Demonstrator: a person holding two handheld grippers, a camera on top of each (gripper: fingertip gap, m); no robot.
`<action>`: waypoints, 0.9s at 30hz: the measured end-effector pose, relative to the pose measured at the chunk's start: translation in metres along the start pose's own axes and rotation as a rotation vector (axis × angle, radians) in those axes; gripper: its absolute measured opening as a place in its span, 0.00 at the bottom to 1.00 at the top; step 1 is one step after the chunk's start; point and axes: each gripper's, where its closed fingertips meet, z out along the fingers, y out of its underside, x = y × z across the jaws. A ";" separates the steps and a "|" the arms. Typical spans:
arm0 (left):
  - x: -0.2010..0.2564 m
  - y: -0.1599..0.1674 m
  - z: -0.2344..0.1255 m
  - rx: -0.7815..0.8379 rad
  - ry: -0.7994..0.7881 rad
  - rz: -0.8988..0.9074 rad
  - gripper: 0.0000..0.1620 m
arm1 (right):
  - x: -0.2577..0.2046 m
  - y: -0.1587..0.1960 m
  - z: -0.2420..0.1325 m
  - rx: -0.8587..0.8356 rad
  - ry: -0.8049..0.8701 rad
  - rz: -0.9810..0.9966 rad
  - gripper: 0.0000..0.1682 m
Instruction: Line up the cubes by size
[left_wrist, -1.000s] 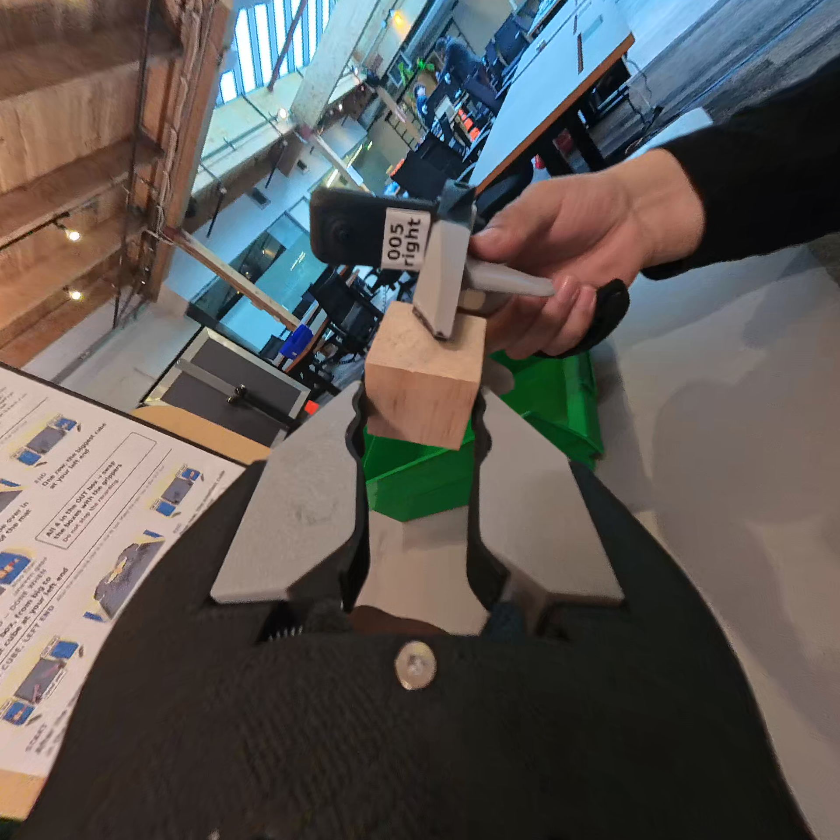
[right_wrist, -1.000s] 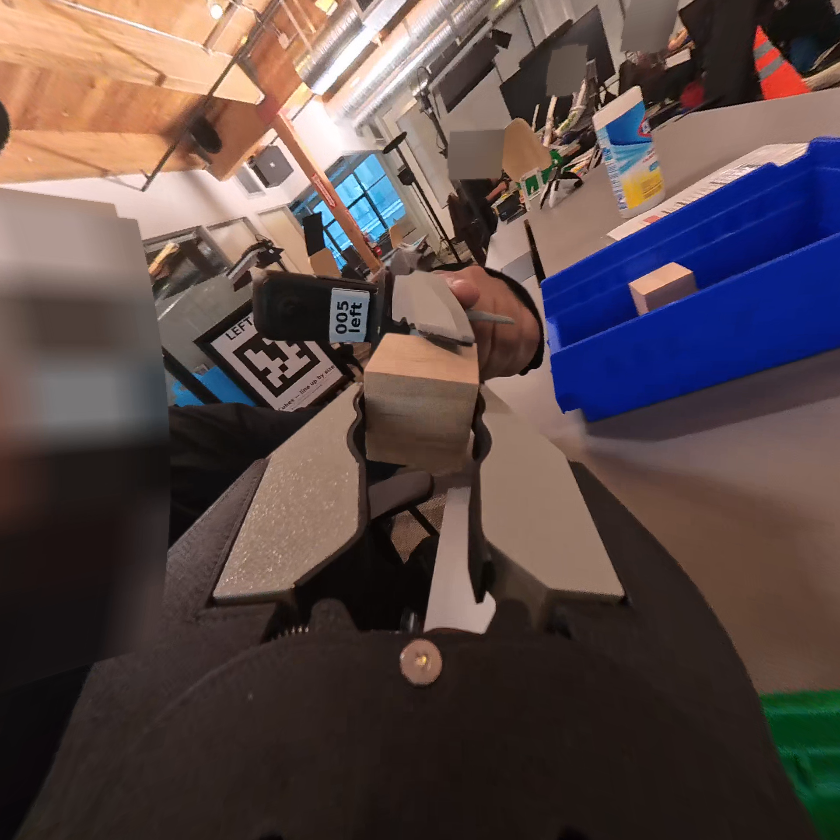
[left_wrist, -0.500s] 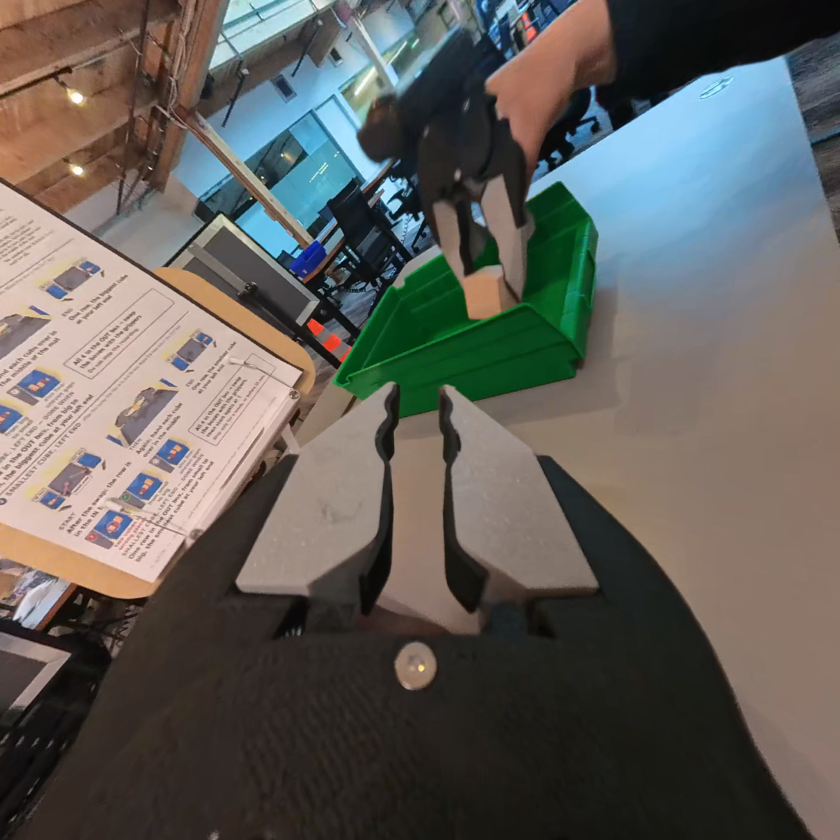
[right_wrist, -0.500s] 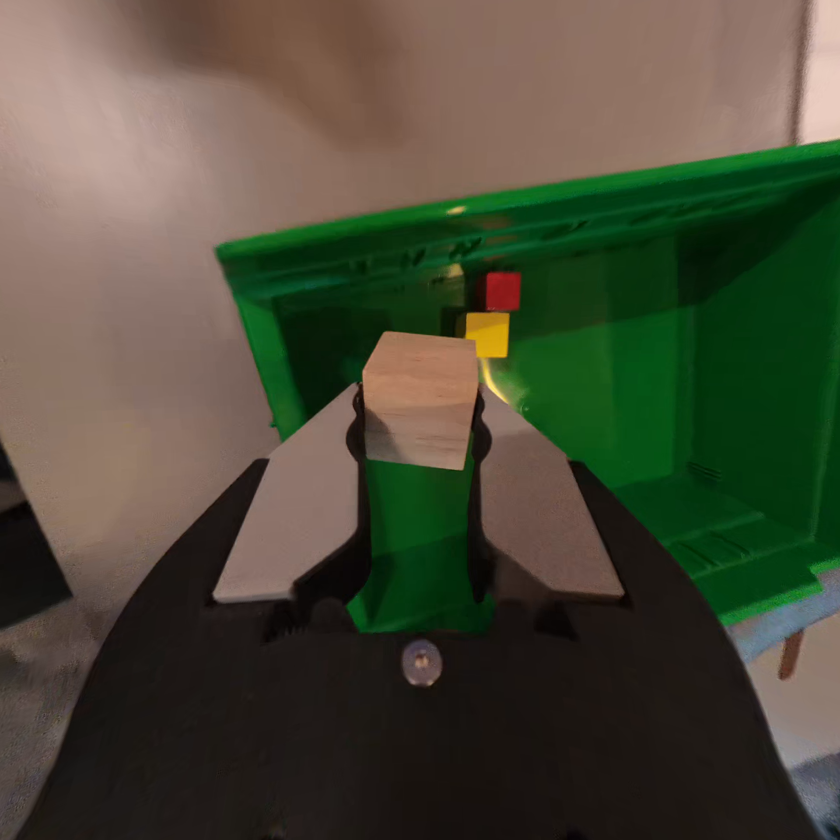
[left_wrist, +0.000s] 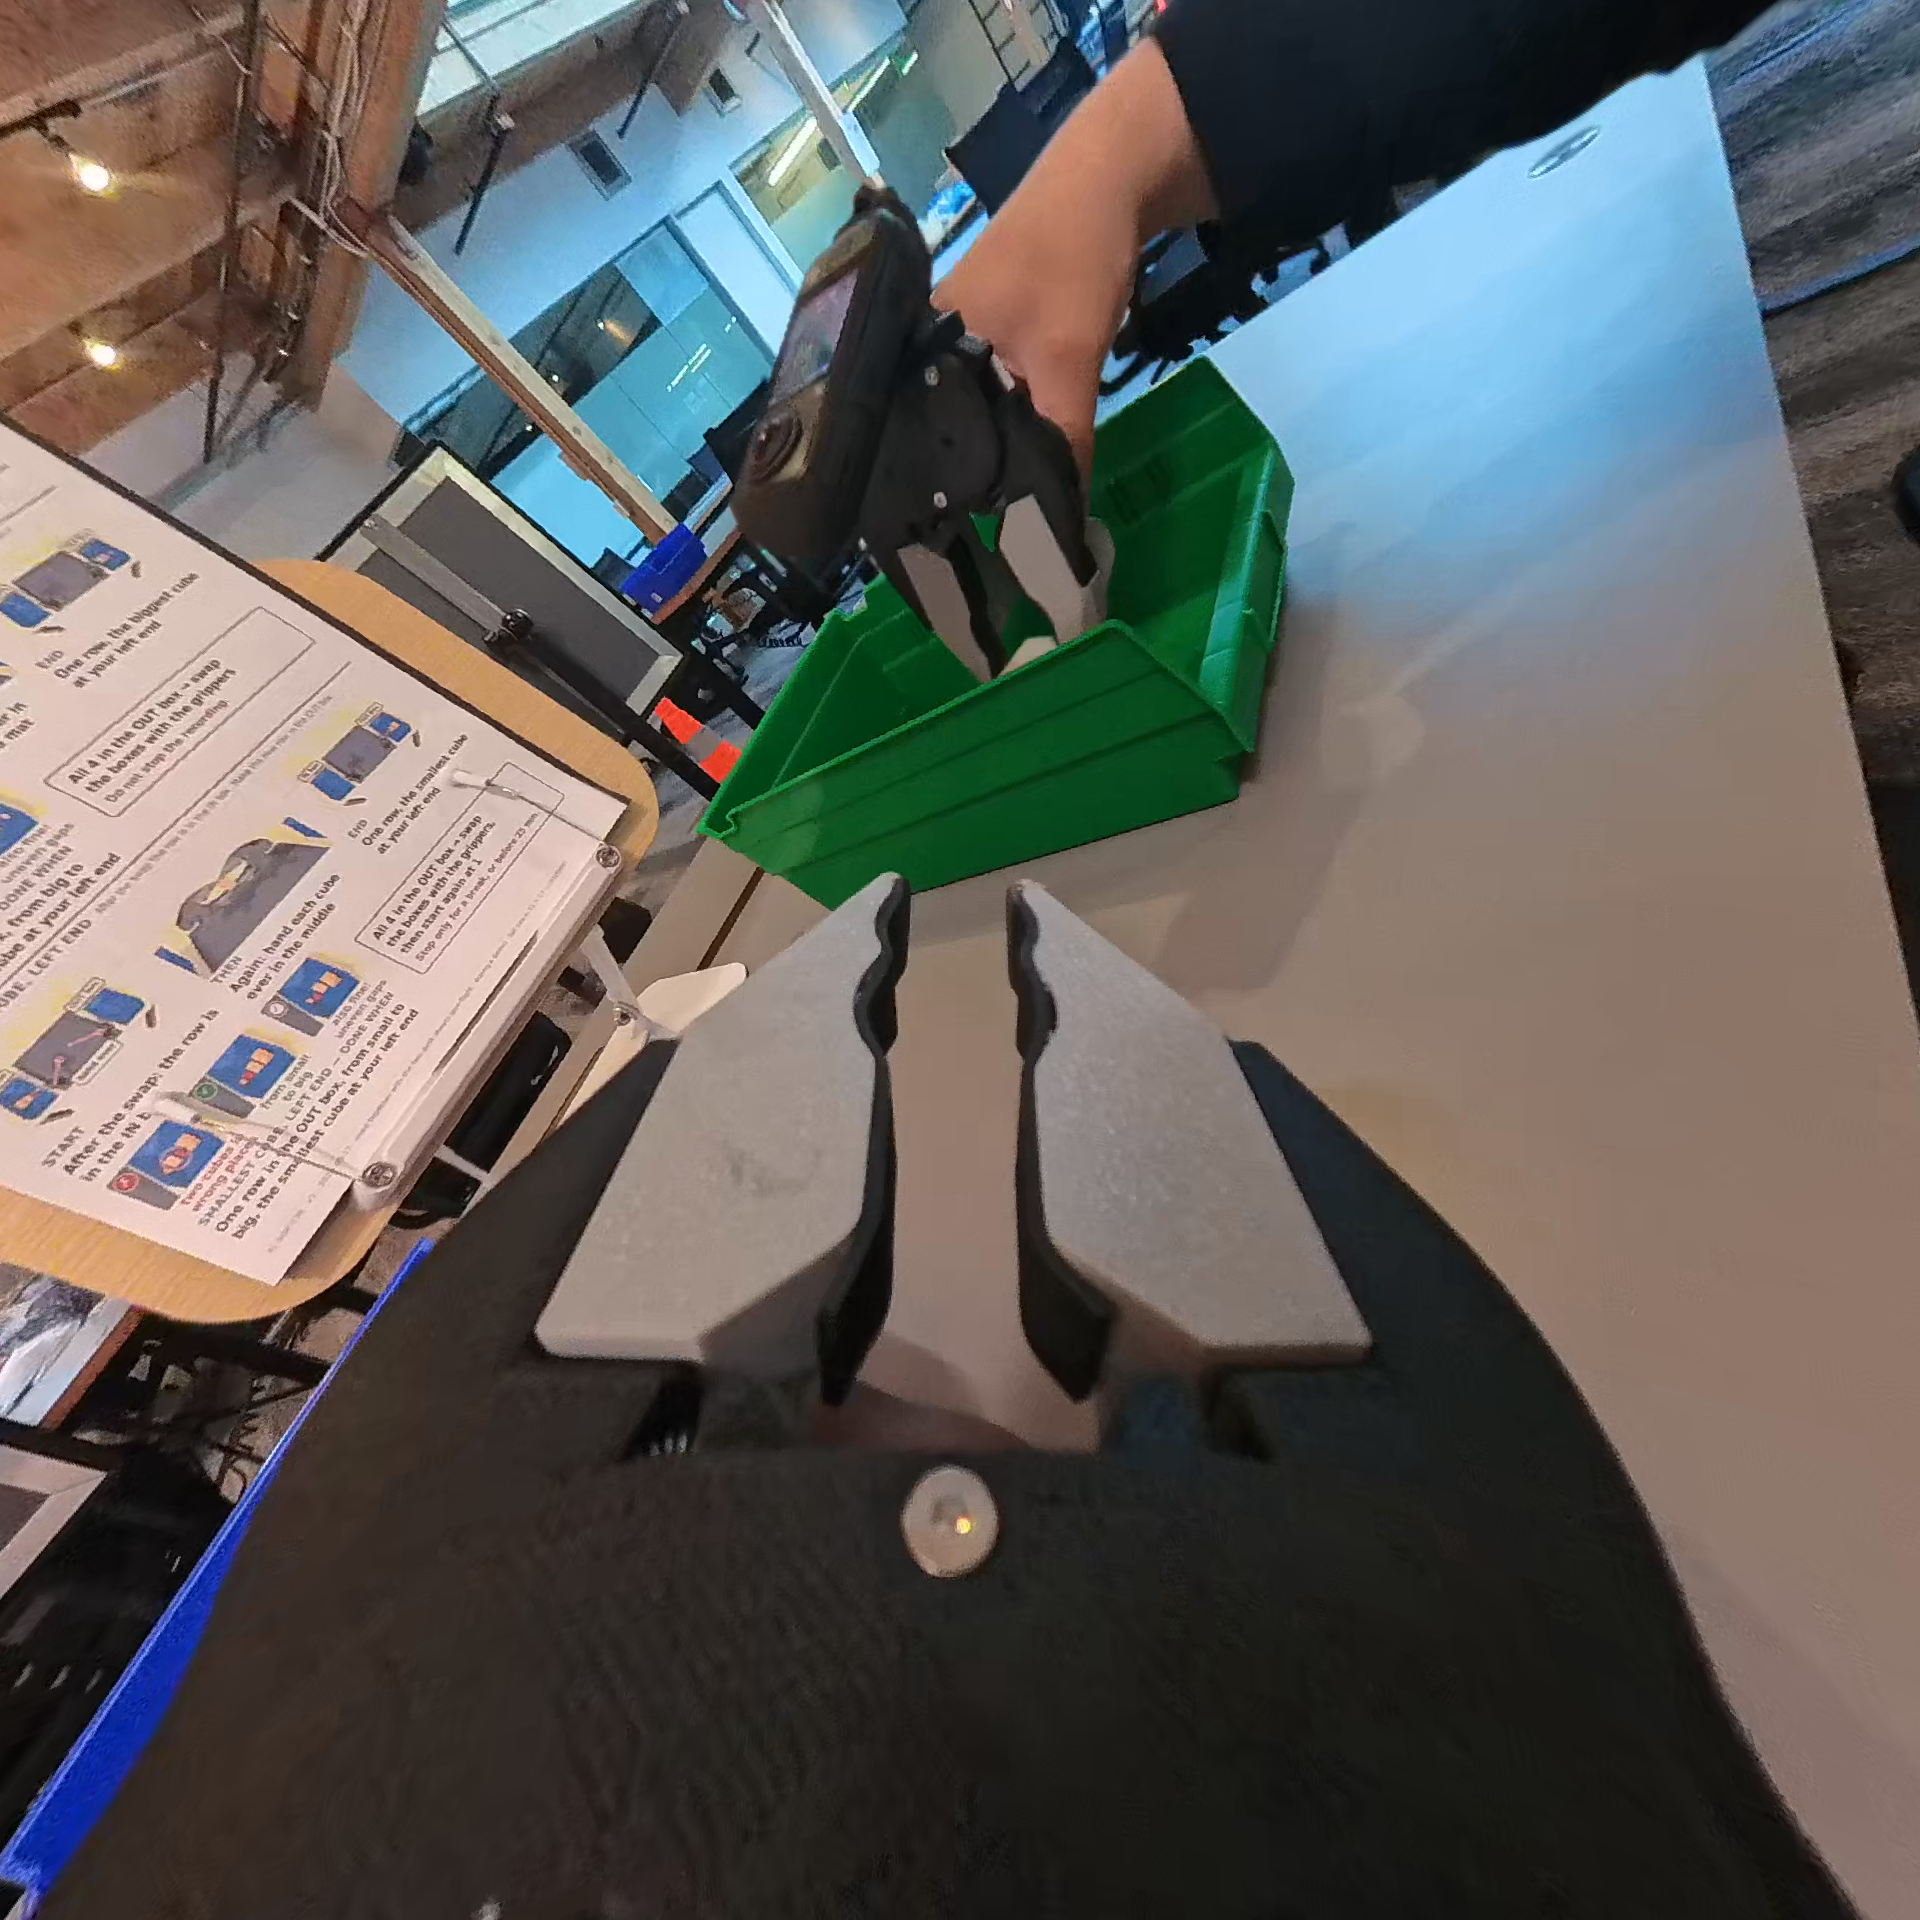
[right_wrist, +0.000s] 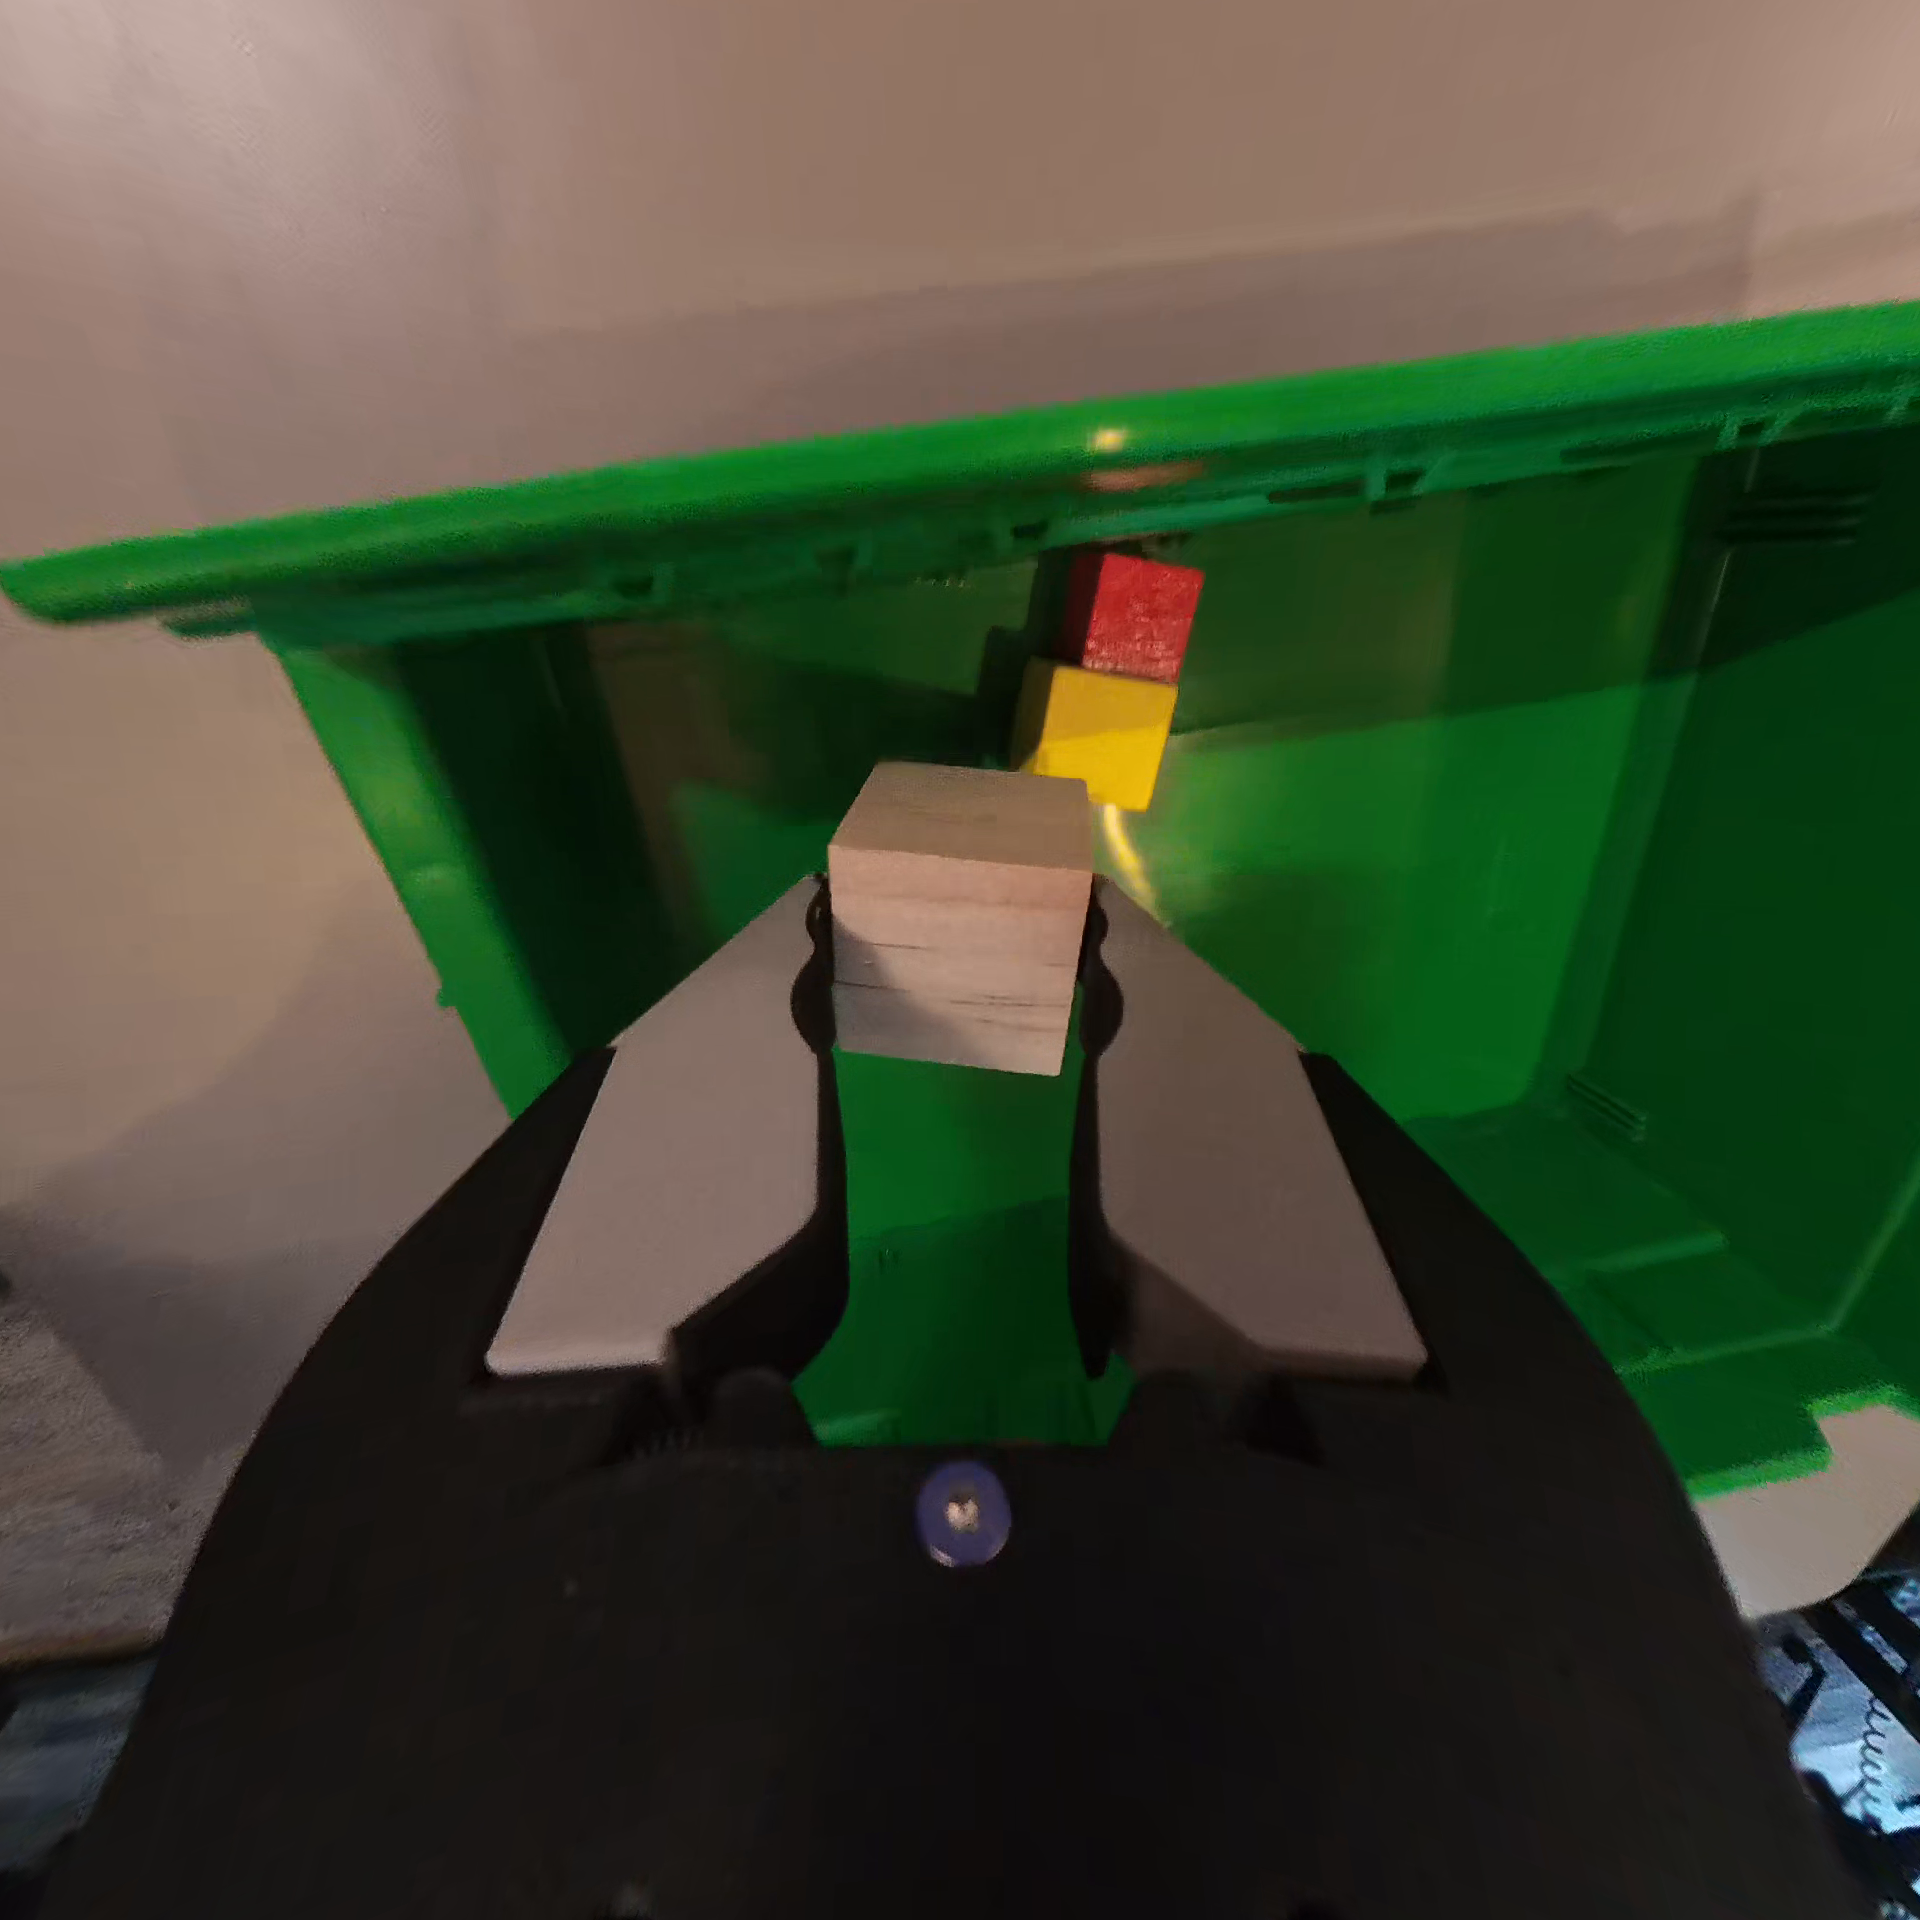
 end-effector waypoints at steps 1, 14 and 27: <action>0.000 0.001 -0.001 0.001 -0.001 -0.003 0.10 | 0.000 0.006 -0.003 -0.016 -0.012 0.012 0.26; 0.006 0.007 -0.003 0.000 0.020 -0.019 0.10 | 0.027 0.013 0.030 -0.117 -0.028 0.102 0.26; -0.004 0.011 -0.017 0.000 -0.010 -0.037 0.10 | -0.002 -0.025 -0.022 0.259 0.000 0.036 0.00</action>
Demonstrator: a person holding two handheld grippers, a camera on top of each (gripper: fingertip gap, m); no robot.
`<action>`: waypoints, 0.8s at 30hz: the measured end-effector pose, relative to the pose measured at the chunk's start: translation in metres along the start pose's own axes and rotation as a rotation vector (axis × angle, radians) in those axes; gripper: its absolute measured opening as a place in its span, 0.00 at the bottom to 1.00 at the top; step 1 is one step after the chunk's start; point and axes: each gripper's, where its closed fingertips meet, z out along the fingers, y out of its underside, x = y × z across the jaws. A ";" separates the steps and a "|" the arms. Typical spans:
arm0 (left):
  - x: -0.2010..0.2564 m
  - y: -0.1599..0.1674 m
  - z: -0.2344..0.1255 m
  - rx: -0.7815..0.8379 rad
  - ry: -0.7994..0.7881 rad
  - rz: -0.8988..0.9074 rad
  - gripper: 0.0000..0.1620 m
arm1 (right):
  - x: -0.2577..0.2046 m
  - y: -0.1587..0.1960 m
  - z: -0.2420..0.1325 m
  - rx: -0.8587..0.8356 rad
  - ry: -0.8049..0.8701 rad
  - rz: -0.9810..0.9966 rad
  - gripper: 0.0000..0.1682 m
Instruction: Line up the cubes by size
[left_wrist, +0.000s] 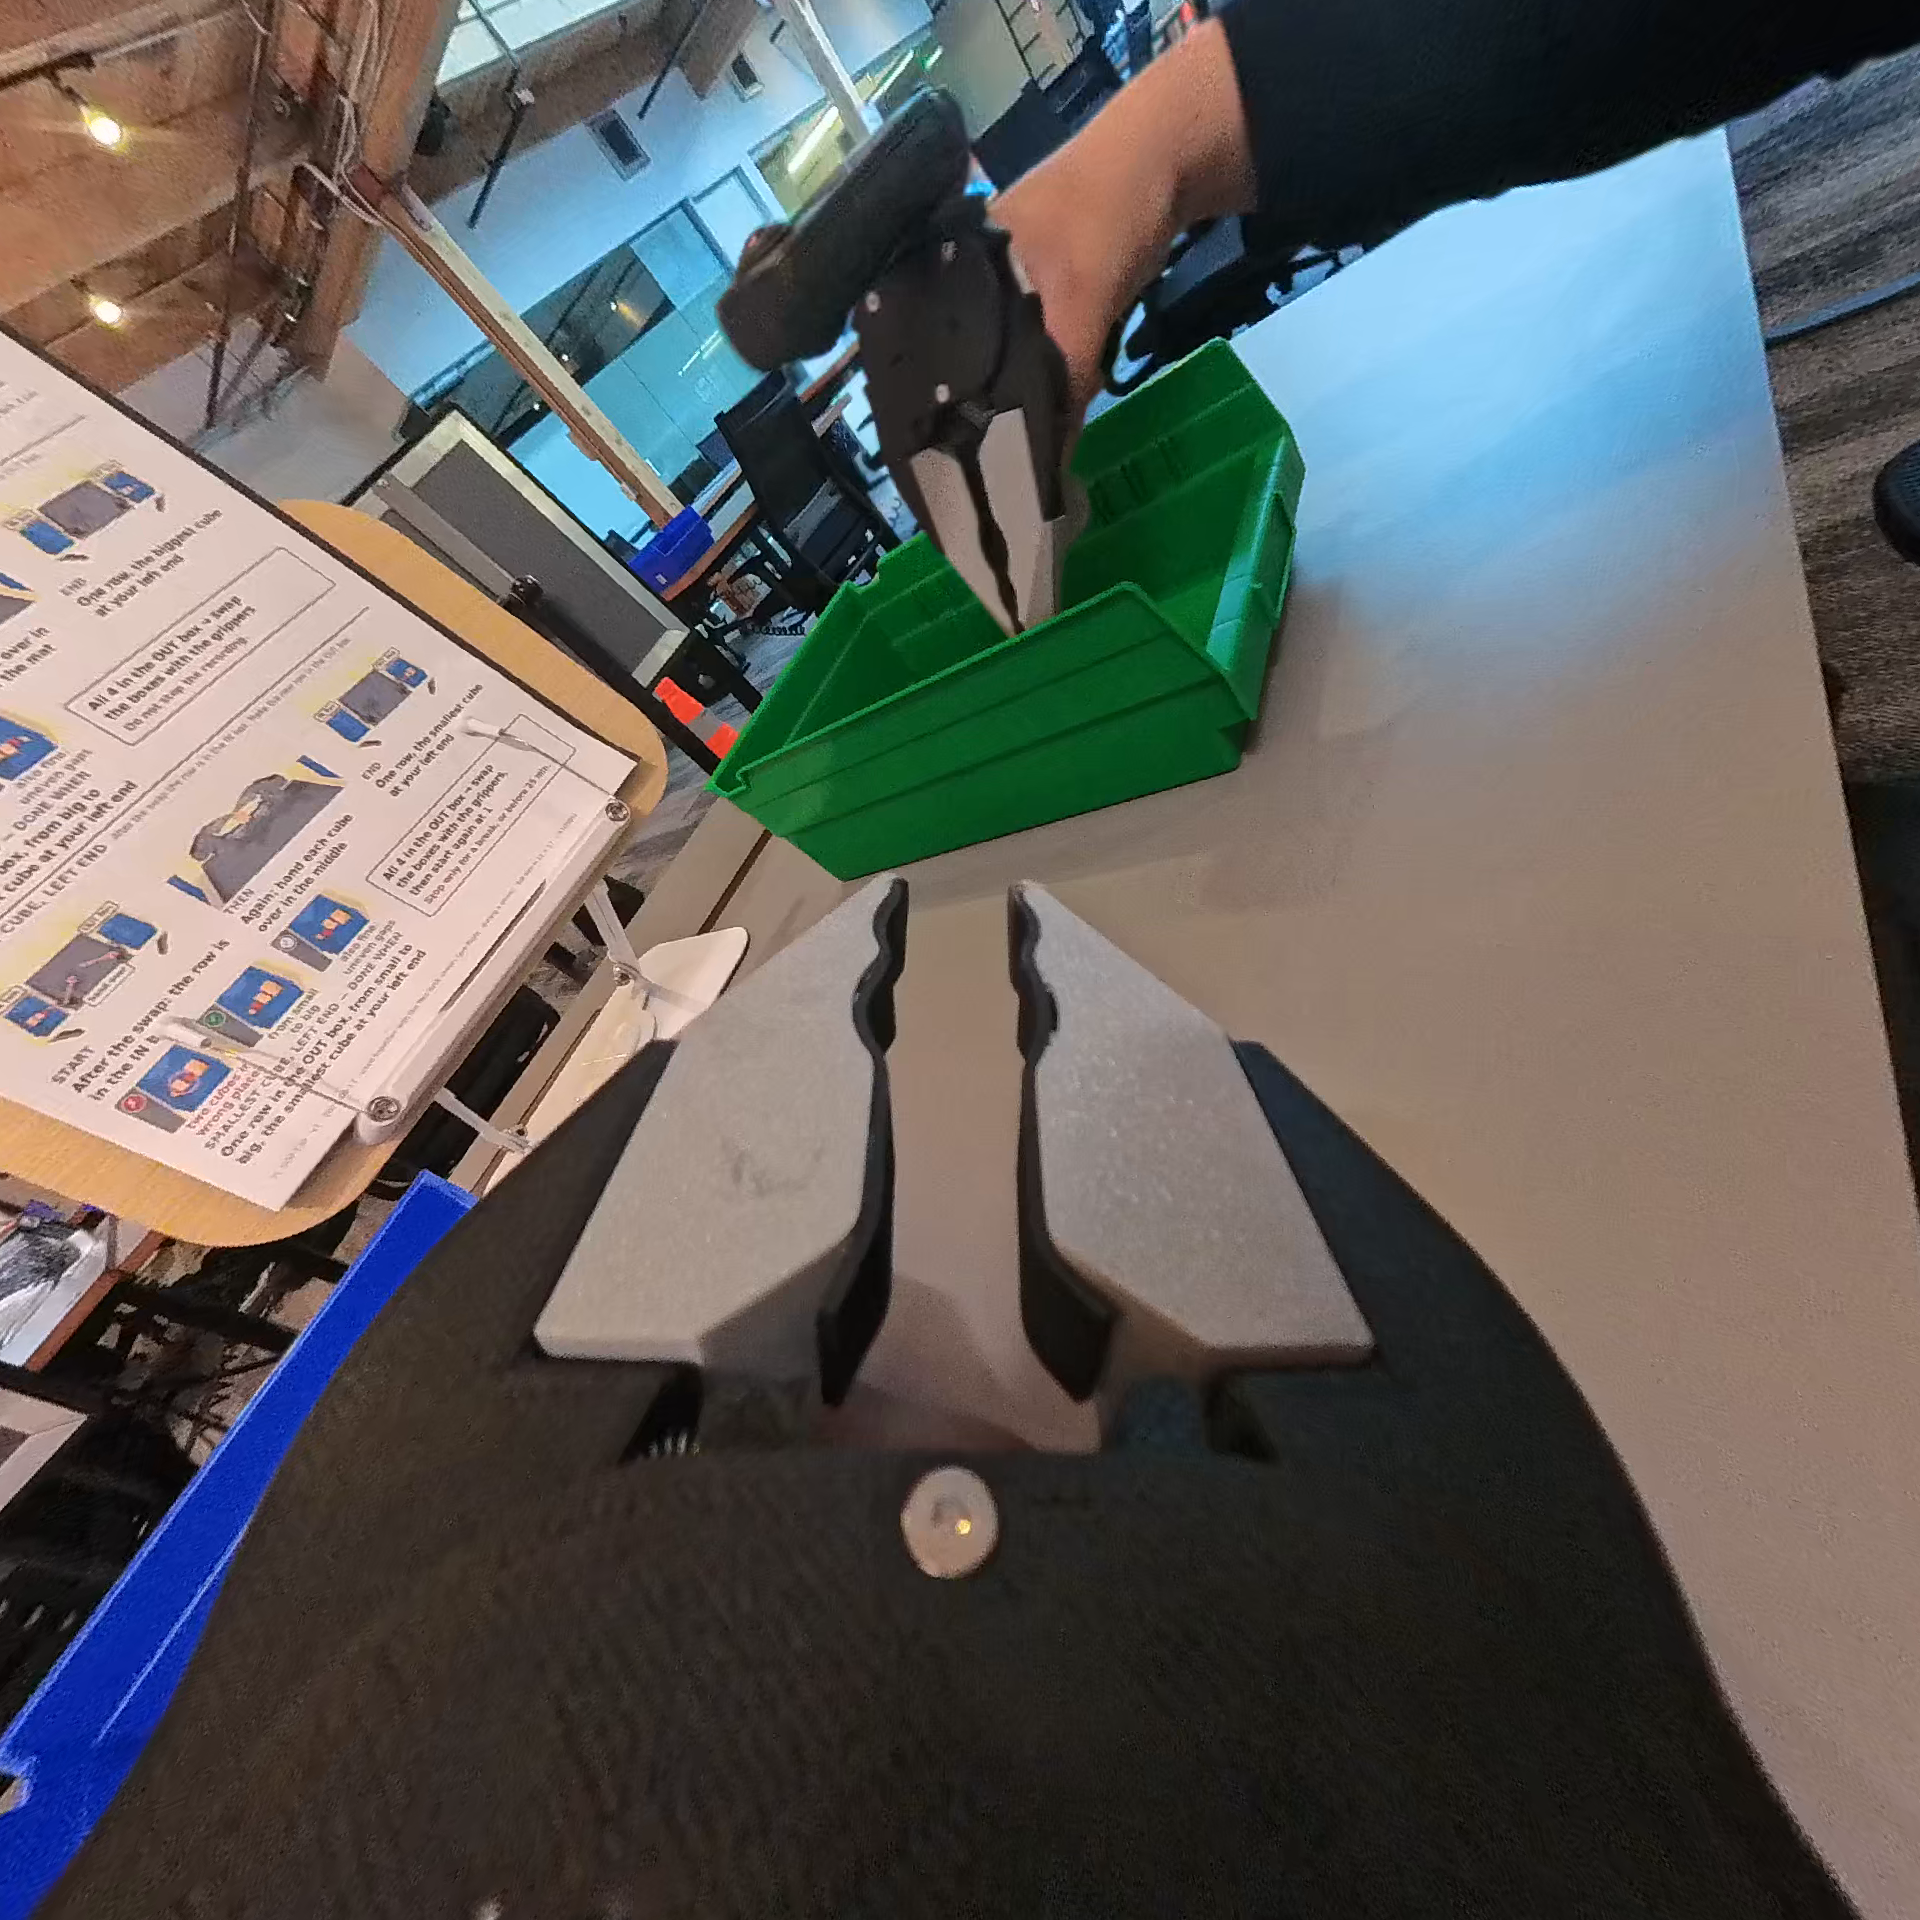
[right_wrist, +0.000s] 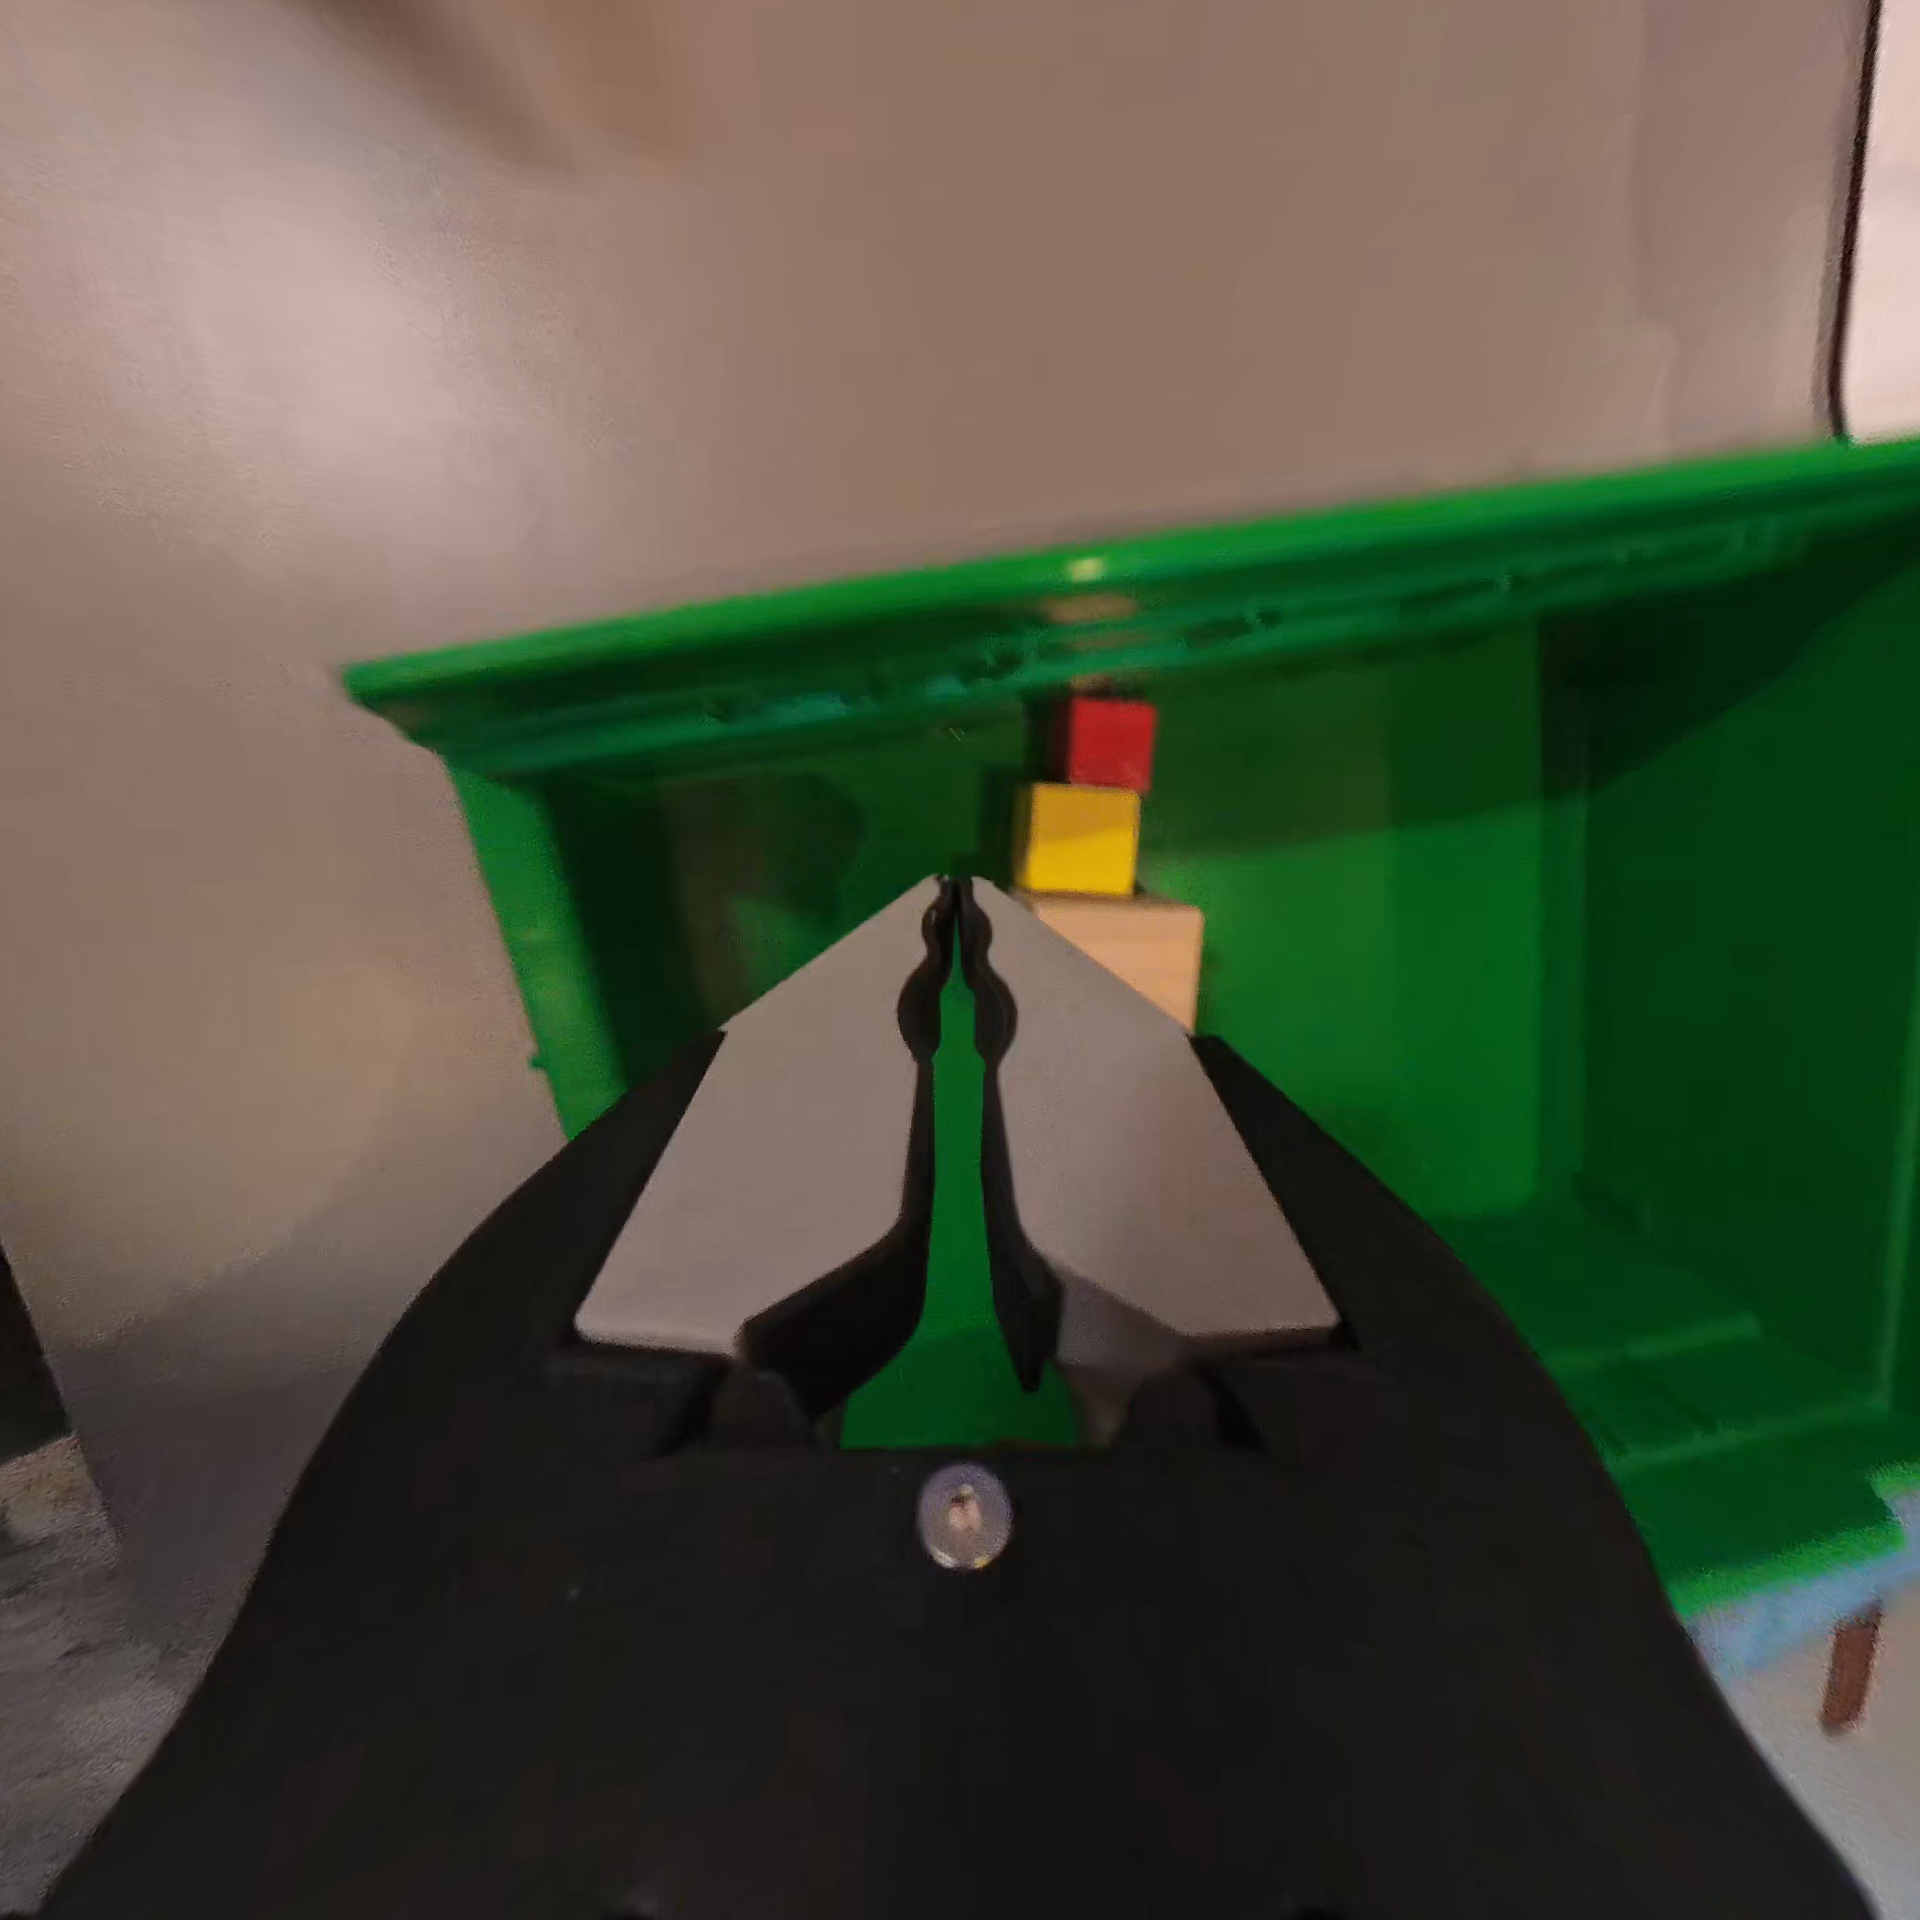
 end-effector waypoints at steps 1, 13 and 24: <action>-0.001 -0.001 -0.001 0.004 -0.001 -0.003 0.10 | -0.009 -0.004 0.002 0.024 -0.021 -0.022 0.00; 0.001 -0.001 -0.002 -0.009 0.001 0.005 0.10 | 0.004 0.016 0.054 -0.151 0.015 -0.005 0.00; -0.001 0.001 -0.006 -0.017 -0.004 0.015 0.11 | 0.007 0.047 0.033 -0.249 0.016 0.001 0.00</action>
